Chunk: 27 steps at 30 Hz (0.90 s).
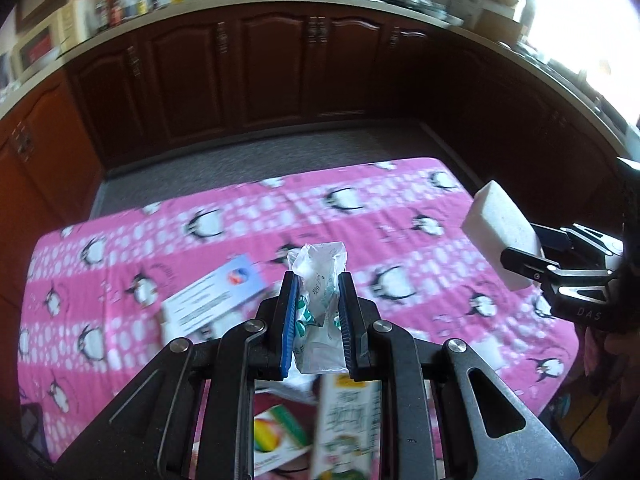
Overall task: Collect trash
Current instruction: 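Grasp the clear tissue wrapper with the left tool while the right tool grasps the white sponge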
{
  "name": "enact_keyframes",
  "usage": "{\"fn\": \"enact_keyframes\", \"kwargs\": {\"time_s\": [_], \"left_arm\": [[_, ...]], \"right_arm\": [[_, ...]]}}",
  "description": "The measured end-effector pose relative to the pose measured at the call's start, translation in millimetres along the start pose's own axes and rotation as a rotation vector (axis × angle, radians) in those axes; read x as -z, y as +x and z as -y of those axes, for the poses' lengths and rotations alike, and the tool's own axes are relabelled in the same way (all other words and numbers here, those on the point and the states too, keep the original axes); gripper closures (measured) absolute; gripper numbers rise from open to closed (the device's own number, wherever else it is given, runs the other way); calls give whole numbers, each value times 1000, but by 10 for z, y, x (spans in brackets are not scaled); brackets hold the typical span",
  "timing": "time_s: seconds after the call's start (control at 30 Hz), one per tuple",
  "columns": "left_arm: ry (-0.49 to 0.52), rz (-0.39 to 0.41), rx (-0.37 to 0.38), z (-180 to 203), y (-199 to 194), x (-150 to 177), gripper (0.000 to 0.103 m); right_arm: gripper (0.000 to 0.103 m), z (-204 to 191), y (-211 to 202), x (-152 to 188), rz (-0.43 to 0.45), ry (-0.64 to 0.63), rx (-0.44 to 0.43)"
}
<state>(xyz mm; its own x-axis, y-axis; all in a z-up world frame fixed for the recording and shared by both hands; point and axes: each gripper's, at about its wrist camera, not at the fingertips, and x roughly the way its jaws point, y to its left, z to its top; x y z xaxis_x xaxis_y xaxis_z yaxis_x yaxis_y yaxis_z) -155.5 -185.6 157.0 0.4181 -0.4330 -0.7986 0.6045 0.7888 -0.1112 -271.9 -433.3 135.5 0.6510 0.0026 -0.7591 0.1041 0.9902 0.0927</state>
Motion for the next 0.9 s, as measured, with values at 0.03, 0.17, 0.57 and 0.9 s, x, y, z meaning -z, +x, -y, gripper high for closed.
{"fn": "enact_keyframes", "kwargs": {"time_s": [0.03,0.17,0.57,0.9], "left_arm": [[11,1,7,72,8,-20,86],[71,2,42,440,87,-124,86],[219,-14,144,1500,412,-390,86],[268,-62,209,2122,800,-491,86]], "right_arm": [[42,55,-29,13,2,10,7],[41,318,-171,100,10,50,41],[41,1232,-449,435,19,198,173],[41,1833,-452,667,-14,309,240]]}}
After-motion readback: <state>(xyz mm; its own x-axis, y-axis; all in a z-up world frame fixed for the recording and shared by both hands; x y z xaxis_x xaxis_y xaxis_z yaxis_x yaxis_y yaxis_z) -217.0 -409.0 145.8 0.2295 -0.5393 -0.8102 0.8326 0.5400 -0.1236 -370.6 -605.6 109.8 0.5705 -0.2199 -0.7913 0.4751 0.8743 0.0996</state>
